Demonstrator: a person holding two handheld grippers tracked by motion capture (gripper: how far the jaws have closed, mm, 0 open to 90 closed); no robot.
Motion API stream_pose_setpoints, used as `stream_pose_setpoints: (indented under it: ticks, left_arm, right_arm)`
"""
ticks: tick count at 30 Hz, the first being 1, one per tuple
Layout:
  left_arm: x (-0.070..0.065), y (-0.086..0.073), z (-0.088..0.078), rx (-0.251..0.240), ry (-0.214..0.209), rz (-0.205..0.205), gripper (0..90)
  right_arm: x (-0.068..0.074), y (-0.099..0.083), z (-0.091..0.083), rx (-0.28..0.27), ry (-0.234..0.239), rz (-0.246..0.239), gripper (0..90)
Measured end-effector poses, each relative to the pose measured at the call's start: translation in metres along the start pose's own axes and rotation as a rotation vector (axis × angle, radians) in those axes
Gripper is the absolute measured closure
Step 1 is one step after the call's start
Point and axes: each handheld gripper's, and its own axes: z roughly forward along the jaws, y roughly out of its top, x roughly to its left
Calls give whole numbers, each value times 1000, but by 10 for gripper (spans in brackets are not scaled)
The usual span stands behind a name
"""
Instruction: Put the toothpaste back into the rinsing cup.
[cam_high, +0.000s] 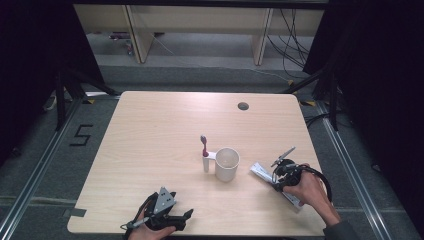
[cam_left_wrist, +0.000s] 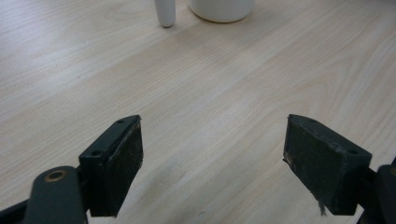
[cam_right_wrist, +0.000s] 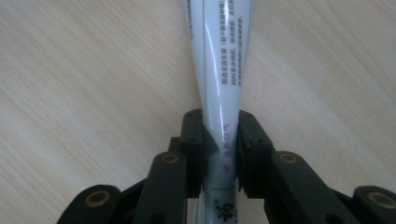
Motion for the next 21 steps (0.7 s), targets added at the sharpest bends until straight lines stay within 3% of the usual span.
stream_pose_setpoints:
  ticks: [1,2,6,12,14,17,19,20,21]
  left_arm:
    - [1,0,-1,10,7,12,195]
    - [-1,0,0,-8,-4,-1,196]
    - [1,0,-1,1,-3,5,195]
    - [0,0,-1,0,-2,4,196]
    - [1,0,-1,14,6,18,196]
    - [-1,0,0,-5,-3,-2,195]
    - [1,0,-1,14,6,17,196]
    - [0,0,0,-2,-2,-4,196]
    - [0,0,0,-1,-3,0,196]
  right_arm:
    - [0,0,0,0,0,0,751]
    - [-2,4,1,17,3,-46,752]
    - [-3,11,3,55,17,-75,753]
    - [-7,15,6,83,31,-109,754]
    - [-6,15,6,95,26,-90,753]
    - [-7,16,8,110,34,-92,754]
    - [-7,17,9,118,39,-86,754]
    - [-8,18,9,115,43,-106,754]
    - [-8,18,9,123,41,-118,754]
